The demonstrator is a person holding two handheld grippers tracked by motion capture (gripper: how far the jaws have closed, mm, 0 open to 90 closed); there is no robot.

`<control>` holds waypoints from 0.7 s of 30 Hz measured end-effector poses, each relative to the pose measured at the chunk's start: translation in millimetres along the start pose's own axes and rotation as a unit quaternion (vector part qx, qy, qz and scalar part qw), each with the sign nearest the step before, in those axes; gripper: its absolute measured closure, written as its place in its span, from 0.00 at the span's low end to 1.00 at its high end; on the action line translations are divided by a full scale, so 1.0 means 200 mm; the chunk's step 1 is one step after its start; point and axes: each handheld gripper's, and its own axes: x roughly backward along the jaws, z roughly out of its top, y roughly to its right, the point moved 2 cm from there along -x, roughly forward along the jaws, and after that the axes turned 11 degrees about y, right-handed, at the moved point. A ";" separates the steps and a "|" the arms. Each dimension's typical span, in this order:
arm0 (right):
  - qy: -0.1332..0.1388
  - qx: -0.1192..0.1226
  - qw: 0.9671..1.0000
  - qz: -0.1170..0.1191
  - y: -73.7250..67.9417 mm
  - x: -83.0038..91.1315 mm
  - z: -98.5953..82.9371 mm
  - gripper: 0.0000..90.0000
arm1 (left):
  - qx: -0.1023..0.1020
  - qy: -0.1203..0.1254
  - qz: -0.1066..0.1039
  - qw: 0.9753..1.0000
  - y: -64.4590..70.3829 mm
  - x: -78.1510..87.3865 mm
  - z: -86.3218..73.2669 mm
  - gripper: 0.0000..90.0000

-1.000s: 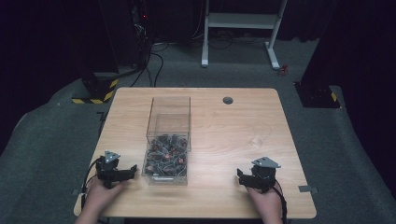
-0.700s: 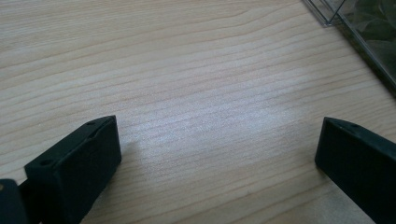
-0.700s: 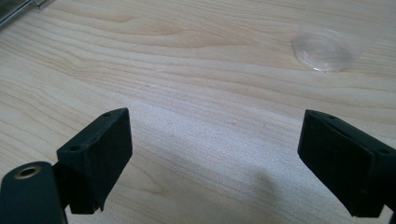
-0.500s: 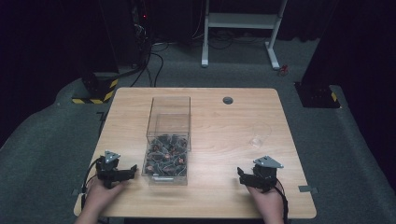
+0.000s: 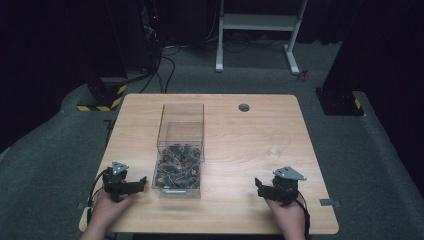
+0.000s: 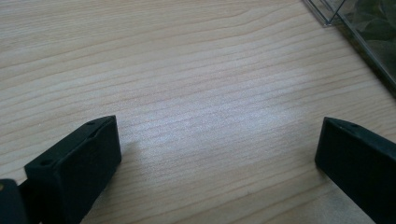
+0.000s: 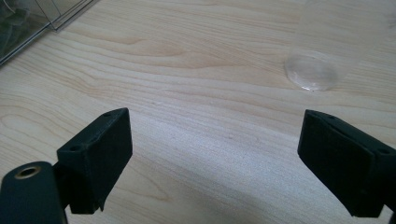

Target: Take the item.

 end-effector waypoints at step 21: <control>0.024 0.007 1.000 0.011 -0.04 0.04 0.06 0.11 | 0.000 0.000 0.000 1.000 0.00 0.00 0.00 0.01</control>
